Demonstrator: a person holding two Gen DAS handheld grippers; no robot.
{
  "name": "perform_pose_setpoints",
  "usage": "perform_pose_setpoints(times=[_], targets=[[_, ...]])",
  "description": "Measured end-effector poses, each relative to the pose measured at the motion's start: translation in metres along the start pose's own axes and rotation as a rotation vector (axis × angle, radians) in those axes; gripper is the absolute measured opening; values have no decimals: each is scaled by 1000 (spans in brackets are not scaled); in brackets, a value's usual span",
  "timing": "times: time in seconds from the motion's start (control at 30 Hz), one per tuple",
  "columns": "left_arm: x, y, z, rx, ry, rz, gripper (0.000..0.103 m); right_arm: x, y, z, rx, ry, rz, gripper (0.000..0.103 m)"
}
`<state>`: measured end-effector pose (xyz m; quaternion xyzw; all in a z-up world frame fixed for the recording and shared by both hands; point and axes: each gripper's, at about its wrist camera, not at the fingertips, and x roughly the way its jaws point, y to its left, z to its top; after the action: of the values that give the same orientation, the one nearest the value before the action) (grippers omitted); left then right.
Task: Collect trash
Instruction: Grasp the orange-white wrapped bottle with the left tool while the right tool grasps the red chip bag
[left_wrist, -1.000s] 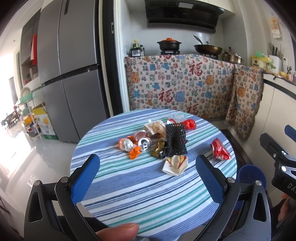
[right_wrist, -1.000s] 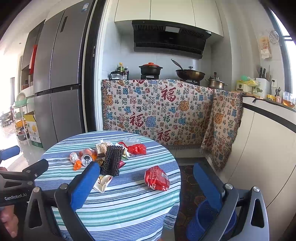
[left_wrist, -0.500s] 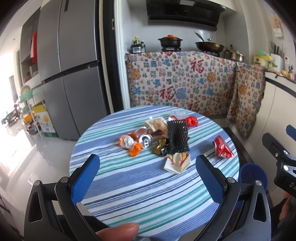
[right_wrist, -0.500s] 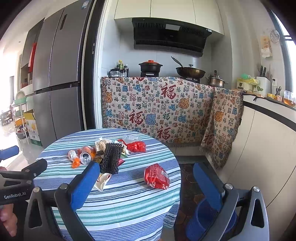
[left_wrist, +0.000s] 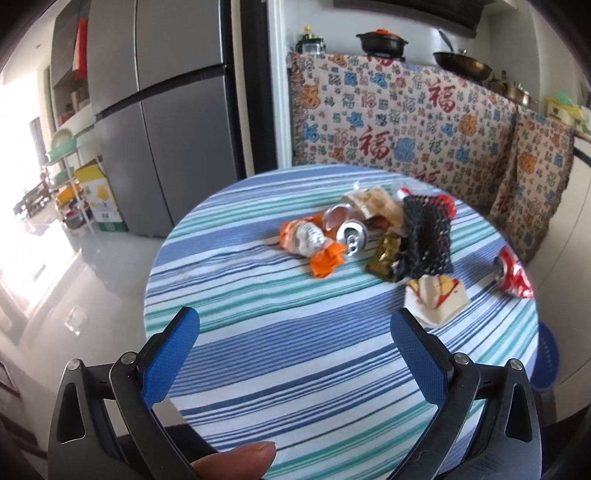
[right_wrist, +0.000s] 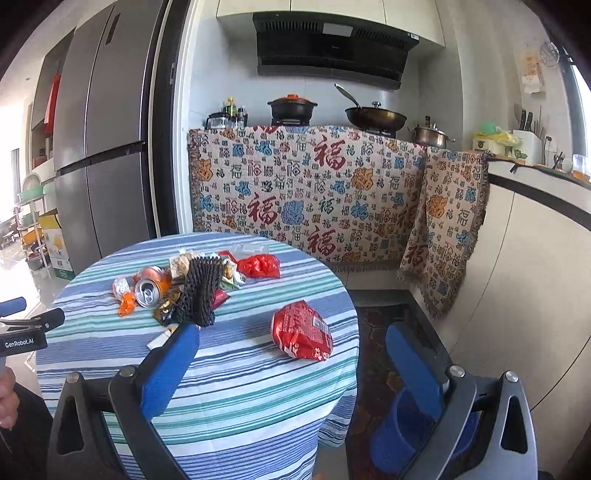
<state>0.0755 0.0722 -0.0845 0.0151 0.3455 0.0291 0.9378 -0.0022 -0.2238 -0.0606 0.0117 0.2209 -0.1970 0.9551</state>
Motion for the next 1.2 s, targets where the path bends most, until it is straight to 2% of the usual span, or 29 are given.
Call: perform_pose_setpoints(times=[0.1, 0.23, 0.37, 0.6, 0.9, 1.2], targets=[[31, 0, -4, 27, 75, 21, 103, 31, -6, -15, 4, 74, 4, 103], [62, -4, -5, 19, 170, -23, 103, 78, -12, -35, -9, 192, 17, 103], [91, -7, -5, 4, 227, -9, 103, 120, -8, -50, -37, 291, 62, 103], [134, 0, -11, -61, 313, -4, 103, 167, -7, -53, -36, 385, 67, 103], [148, -5, 1, -103, 259, 41, 103, 193, -8, -45, -28, 425, 94, 103], [180, -26, 31, -85, 276, 30, 103, 208, 1, -36, -33, 451, 89, 103]])
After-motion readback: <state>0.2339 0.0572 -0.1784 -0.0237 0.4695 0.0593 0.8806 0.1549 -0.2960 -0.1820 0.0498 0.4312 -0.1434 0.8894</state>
